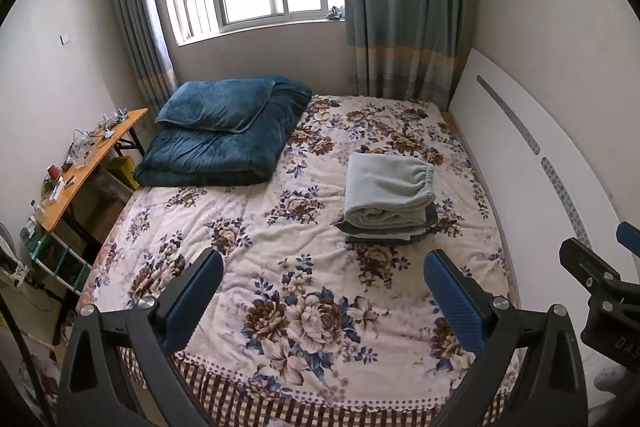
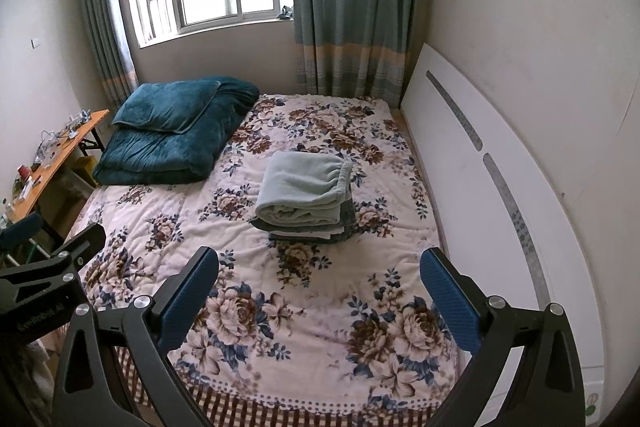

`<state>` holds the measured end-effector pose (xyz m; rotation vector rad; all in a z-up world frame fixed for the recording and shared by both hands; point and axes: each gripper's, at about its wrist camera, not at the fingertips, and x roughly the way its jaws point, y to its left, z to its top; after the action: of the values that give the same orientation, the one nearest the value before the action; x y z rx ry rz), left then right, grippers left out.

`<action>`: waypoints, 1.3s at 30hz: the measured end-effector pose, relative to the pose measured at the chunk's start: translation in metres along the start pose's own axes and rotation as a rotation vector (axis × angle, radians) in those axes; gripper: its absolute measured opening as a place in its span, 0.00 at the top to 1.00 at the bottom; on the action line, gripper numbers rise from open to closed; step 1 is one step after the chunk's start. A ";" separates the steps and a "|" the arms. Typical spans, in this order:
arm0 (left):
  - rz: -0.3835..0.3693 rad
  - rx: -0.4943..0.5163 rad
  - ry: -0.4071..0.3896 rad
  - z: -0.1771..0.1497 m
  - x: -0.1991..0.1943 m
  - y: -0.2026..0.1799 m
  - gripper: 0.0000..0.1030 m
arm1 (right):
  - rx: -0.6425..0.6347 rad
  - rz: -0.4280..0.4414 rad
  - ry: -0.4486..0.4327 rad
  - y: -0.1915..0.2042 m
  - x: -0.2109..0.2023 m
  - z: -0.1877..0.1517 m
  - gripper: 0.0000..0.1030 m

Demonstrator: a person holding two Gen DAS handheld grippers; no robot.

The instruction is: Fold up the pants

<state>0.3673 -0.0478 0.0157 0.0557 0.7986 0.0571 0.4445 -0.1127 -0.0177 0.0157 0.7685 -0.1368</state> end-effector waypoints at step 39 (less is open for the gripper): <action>-0.010 0.005 0.003 0.005 -0.010 -0.010 0.00 | 0.008 0.020 0.015 0.003 -0.011 -0.025 0.00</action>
<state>0.3639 -0.0588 0.0258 0.0562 0.8022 0.0460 0.4194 -0.1070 -0.0283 0.0323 0.7828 -0.1211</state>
